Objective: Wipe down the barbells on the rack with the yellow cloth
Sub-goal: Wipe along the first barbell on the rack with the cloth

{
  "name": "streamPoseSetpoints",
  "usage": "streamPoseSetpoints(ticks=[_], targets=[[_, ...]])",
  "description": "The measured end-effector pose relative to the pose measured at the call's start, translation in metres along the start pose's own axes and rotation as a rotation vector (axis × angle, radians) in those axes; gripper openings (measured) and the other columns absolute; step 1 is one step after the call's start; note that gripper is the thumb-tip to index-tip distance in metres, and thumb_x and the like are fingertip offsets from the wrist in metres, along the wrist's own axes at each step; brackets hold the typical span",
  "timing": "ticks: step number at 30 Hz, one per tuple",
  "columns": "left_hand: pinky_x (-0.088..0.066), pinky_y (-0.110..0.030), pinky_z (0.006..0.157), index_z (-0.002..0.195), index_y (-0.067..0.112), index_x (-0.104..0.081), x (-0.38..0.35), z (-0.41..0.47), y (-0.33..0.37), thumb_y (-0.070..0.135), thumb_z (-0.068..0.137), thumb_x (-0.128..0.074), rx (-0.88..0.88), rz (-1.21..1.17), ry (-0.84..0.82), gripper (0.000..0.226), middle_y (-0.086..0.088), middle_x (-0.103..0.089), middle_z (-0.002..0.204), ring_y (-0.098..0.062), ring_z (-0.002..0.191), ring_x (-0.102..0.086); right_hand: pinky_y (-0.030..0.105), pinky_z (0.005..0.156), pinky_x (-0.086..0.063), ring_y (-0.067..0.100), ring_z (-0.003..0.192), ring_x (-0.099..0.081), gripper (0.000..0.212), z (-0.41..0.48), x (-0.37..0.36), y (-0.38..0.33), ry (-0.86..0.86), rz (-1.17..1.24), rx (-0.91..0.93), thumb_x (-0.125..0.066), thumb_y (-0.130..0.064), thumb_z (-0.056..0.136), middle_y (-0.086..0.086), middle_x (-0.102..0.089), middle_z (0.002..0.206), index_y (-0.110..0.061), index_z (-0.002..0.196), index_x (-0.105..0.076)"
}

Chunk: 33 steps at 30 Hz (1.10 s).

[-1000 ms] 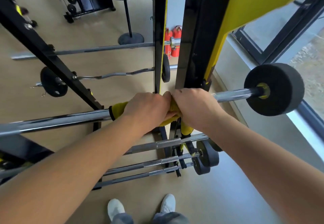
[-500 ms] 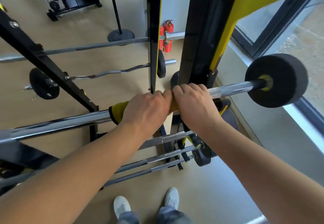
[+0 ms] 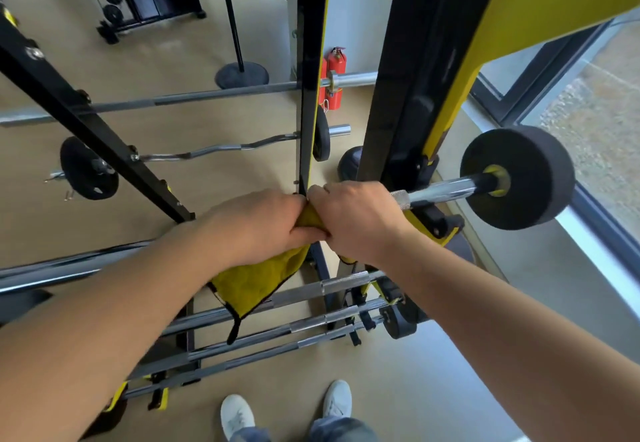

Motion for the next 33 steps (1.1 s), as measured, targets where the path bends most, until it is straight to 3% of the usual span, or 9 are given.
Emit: streamPoseSetpoints(ticks=[7,9,14,17,19,22,25,27,33], targets=[[-0.036,-0.027,0.039,0.094,0.019,-0.045,-0.028,-0.021,-0.014,0.065,0.096,-0.031,-0.127,0.516,0.417,0.048,0.004,-0.047,0.063,-0.017,0.044,-0.043,0.031,0.069,-0.055,0.015,0.068,-0.061,0.027,0.038,0.028,0.029,-0.801,0.191,-0.082,-0.069,-0.045,0.083,-0.002,-0.062,0.072,-0.018,0.086,-0.07],[-0.036,-0.029,0.043,0.091,0.021,-0.04,-0.024,-0.015,-0.014,0.066,0.095,-0.033,-0.112,0.434,0.369,0.046,0.004,-0.047,0.064,-0.017,0.048,-0.04,0.035,0.066,-0.056,0.018,0.063,-0.057,0.016,0.031,0.017,0.023,-0.656,0.072,-0.09,-0.06,-0.033,0.086,-0.003,-0.056,0.067,-0.019,0.081,-0.064],[-0.042,-0.035,0.057,0.087,0.019,-0.045,-0.001,0.007,-0.01,0.067,0.093,-0.043,-0.08,-0.012,-0.077,0.048,0.001,-0.053,0.072,-0.014,0.061,-0.05,0.033,0.051,-0.044,0.024,0.049,-0.049,0.017,-0.004,-0.021,0.004,0.206,-0.105,-0.158,-0.068,-0.017,0.081,0.0,-0.048,0.056,-0.018,0.072,-0.054],[-0.053,-0.037,0.079,0.093,0.019,-0.062,0.017,0.024,-0.012,0.067,0.093,-0.042,-0.031,-0.297,-0.426,0.052,-0.005,-0.065,0.085,-0.02,0.077,-0.063,0.034,0.049,-0.044,0.023,0.047,-0.048,0.016,-0.004,-0.026,0.008,0.257,-0.083,-0.123,-0.068,-0.018,0.083,0.0,-0.048,0.055,-0.017,0.072,-0.056],[-0.053,-0.038,0.074,0.095,0.019,-0.059,0.01,0.02,-0.011,0.067,0.092,-0.044,-0.046,-0.187,-0.324,0.05,-0.004,-0.065,0.085,-0.02,0.076,-0.063,0.033,0.048,-0.046,0.023,0.044,-0.046,0.014,-0.002,-0.023,0.008,0.147,-0.075,-0.109,-0.07,-0.022,0.081,-0.002,-0.044,0.053,-0.018,0.075,-0.058],[-0.038,-0.033,0.05,0.101,0.017,-0.049,-0.024,-0.007,0.002,0.04,0.096,-0.055,-0.063,0.377,0.28,0.024,-0.003,-0.058,0.076,-0.02,0.058,-0.052,0.035,0.054,-0.052,0.023,0.051,-0.053,0.007,0.002,-0.013,0.006,-0.042,-0.112,-0.108,-0.061,-0.028,0.086,-0.007,-0.04,0.055,-0.024,0.085,-0.056],[-0.034,-0.031,0.049,0.103,0.012,-0.051,-0.033,-0.017,0.016,0.008,0.089,-0.057,0.001,0.523,0.42,0.015,-0.004,-0.053,0.072,-0.02,0.056,-0.038,0.036,0.061,-0.055,0.023,0.06,-0.059,0.011,0.004,-0.008,0.005,-0.106,-0.096,-0.103,-0.052,-0.029,0.091,-0.008,-0.038,0.059,-0.029,0.086,-0.042],[-0.034,-0.032,0.049,0.106,0.014,-0.054,-0.023,-0.002,0.017,0.01,0.093,-0.057,0.057,0.436,0.305,0.014,-0.003,-0.05,0.072,-0.021,0.057,-0.043,0.037,0.062,-0.055,0.024,0.06,-0.059,0.003,0.004,-0.007,0.005,-0.077,-0.087,-0.134,-0.055,-0.028,0.09,-0.007,-0.043,0.06,-0.028,0.088,-0.052],[-0.061,-0.043,0.073,0.089,0.011,-0.07,0.014,0.043,-0.003,0.022,0.074,-0.073,0.092,-0.298,-0.576,0.019,-0.015,-0.068,0.082,-0.031,0.077,-0.07,0.034,0.048,-0.049,0.026,0.045,-0.048,0.011,-0.001,-0.01,0.002,0.027,-0.055,-0.16,-0.066,-0.014,0.076,-0.004,-0.037,0.053,-0.019,0.074,-0.056]])
Point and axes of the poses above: each hand's wrist, its own z-axis towards the middle knuckle, its own x-axis out of the back of the hand, y = z × x, the point moved 1 cm from there along z, towards the middle knuckle
